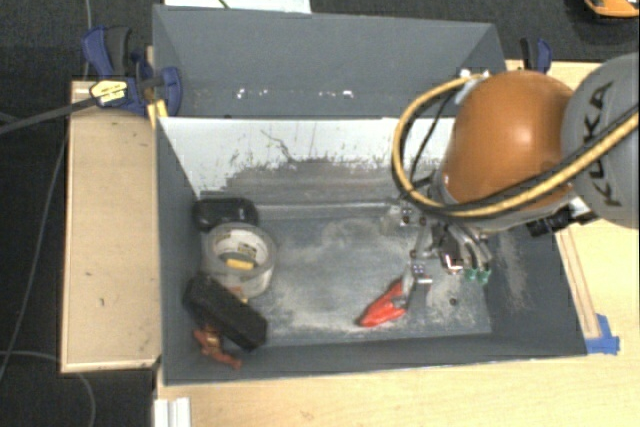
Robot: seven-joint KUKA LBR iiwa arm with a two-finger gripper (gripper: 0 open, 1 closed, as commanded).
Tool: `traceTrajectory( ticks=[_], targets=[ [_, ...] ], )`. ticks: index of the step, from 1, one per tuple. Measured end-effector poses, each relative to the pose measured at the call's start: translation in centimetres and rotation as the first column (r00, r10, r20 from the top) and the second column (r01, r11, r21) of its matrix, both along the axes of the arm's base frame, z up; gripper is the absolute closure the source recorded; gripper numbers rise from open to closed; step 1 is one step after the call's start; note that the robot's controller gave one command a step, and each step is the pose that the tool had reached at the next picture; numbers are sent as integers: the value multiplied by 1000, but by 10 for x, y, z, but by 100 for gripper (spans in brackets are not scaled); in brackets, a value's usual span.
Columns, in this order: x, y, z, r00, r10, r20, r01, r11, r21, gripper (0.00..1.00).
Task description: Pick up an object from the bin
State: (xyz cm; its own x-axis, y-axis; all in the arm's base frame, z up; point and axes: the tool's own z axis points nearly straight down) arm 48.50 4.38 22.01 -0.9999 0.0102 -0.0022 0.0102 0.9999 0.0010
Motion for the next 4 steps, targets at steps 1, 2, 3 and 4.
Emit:
traceTrajectory(
  ticks=[1,2,3,4],
  targets=[
    [0,0,0,1000,0,0,0,1000,0,0],
    [32,-17,17,980,-197,7,197,980,2,0],
    [-2,-16,-99,999,33,7,-33,999,1,0],
    [4,-53,-78,969,-248,15,248,969,5,0]
  ],
)
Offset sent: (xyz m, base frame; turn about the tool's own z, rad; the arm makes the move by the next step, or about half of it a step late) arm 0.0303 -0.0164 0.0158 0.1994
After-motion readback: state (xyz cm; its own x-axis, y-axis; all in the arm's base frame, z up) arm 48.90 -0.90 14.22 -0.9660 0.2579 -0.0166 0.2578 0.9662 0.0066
